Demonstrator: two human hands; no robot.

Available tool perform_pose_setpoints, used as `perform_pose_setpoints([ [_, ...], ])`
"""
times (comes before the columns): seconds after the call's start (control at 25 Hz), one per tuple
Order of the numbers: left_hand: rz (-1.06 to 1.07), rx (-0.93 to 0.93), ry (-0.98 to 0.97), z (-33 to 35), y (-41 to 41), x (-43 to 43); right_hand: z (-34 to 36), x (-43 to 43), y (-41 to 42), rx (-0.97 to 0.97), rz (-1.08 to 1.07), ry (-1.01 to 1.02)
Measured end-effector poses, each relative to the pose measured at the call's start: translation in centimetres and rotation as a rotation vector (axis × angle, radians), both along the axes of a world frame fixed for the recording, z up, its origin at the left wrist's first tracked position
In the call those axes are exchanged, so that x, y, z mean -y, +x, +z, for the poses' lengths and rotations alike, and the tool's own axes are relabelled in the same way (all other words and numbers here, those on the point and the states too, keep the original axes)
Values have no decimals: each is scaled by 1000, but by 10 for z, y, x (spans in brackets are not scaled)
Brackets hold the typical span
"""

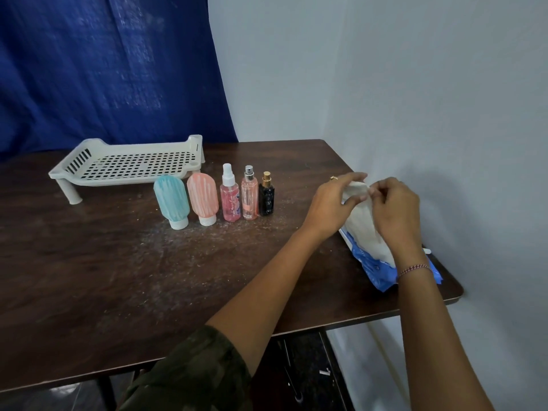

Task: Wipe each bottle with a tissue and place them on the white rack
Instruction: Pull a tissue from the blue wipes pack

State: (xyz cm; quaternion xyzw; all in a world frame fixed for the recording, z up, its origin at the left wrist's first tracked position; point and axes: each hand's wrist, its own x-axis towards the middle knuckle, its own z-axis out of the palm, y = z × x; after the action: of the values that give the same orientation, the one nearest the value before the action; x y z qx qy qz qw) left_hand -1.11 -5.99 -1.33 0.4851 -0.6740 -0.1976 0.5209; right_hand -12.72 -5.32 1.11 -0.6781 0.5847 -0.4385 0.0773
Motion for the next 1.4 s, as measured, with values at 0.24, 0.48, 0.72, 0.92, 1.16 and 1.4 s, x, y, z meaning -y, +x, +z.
perform_pose_setpoints([
  [0.24,76,-245,99,8,24,-22,16,-14,17,409,195,205],
  [0.48,179,-398,231,13,64,-72,13,-40,53,572,288,379],
  [0.72,311,-575,250,4,108,-113,2,-68,85,460,497,544],
  [0.92,362,-722,251,0,138,-136,-4,-80,111,466,449,593],
  [1.16,434,-760,257,-7,156,-155,-9,-100,157,418,270,351],
  [1.4,553,-650,199,-12,174,-160,-9,-124,197,357,377,111],
])
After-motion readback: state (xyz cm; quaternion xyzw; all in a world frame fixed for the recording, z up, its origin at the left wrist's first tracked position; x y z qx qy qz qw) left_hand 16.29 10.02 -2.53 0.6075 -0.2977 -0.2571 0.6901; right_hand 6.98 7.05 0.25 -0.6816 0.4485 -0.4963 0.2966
